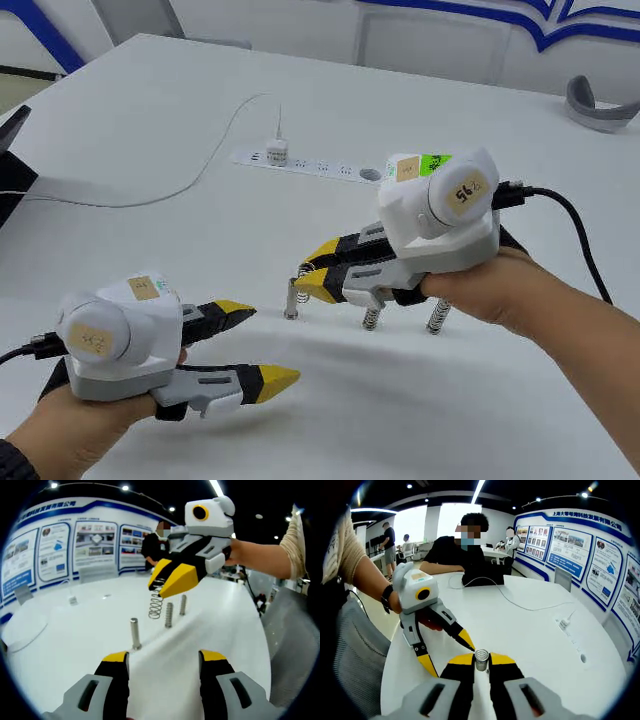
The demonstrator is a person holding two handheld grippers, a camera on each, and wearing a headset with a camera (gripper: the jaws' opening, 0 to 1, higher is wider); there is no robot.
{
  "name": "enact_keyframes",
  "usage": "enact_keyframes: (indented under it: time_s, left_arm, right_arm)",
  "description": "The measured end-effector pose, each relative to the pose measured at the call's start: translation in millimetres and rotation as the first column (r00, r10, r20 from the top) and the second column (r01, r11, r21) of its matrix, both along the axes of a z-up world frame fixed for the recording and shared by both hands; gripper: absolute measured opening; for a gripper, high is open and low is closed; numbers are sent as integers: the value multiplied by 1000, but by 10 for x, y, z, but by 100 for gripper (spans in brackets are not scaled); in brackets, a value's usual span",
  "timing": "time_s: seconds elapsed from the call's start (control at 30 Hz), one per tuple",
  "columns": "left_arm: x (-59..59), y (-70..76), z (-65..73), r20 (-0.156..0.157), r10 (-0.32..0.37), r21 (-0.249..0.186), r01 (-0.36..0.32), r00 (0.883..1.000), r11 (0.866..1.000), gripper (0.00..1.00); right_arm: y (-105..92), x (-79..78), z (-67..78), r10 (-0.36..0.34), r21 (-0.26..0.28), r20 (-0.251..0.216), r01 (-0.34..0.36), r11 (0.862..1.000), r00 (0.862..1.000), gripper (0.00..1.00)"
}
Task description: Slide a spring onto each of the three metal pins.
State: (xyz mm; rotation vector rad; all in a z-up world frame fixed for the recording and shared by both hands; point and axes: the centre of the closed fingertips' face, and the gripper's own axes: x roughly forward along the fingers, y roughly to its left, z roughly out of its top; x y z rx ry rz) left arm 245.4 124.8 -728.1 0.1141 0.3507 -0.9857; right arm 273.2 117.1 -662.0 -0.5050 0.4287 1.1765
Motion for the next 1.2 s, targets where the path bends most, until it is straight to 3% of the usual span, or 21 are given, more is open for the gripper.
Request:
enact_keyframes:
  time_s: [0.47,1.2]
  left_arm:
    - [-1,14,-5,0,1,3,-1,1000,1000,57]
    - [-4,41,-19,-3,5,6,-5,1000,1000,56]
  right_arm:
    - [36,241,18,-41,14,18,41,999,999,12]
    - [90,313,-126,-51,3,-12,51,999,999,12]
